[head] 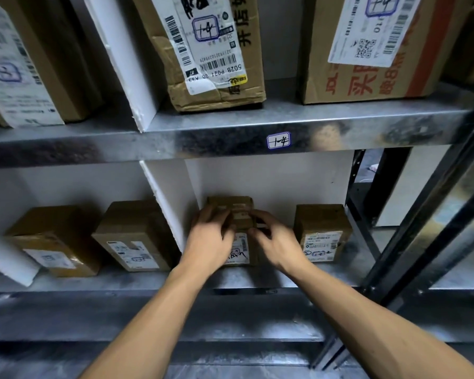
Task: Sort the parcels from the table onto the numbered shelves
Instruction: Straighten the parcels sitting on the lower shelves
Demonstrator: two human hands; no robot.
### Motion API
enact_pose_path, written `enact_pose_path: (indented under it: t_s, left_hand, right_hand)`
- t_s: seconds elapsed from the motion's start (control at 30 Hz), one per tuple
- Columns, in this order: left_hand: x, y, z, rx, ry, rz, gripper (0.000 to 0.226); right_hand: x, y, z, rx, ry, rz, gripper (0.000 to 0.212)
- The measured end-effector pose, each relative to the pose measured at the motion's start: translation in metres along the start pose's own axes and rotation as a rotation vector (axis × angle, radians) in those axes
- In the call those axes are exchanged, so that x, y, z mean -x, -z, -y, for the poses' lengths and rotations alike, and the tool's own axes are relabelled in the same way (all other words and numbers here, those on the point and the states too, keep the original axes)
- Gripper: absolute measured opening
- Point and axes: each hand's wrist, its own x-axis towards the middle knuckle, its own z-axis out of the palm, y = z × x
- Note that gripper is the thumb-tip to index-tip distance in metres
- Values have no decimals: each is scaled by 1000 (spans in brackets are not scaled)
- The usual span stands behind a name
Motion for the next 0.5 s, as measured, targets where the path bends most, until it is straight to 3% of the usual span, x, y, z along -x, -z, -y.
enact_pose_path:
  t_s: [0.5]
  left_hand:
    - [15,13,-6,-10,-37,-8,39]
  right_hand:
    - [14,-4,-3,47,17,-11,43]
